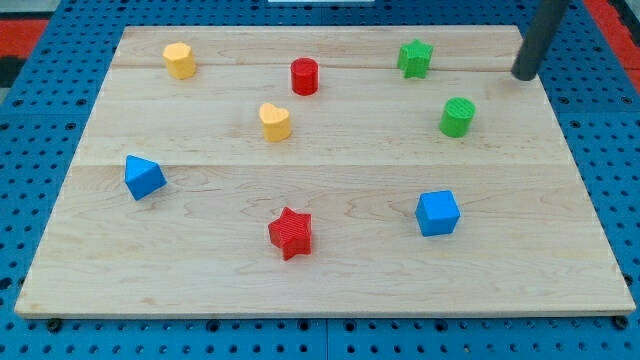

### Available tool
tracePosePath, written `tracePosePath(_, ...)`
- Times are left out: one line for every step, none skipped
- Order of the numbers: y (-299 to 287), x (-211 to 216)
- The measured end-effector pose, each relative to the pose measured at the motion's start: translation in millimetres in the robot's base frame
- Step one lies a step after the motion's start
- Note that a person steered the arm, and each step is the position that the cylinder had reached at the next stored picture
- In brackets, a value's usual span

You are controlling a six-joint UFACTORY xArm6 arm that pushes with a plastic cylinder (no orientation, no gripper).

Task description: Place the red circle in between the green star and yellow hexagon

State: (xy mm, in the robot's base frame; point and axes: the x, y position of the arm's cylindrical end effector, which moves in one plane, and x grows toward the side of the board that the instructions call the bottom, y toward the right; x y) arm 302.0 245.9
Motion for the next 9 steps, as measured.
tracePosePath(-53, 8)
tracePosePath(-111, 14)
tracePosePath(-164, 21)
tracePosePath(-206, 29)
tracePosePath(-242, 27)
tracePosePath(-247, 14)
tracePosePath(-254, 0)
tracePosePath(-258, -1)
tracePosePath(-262, 15)
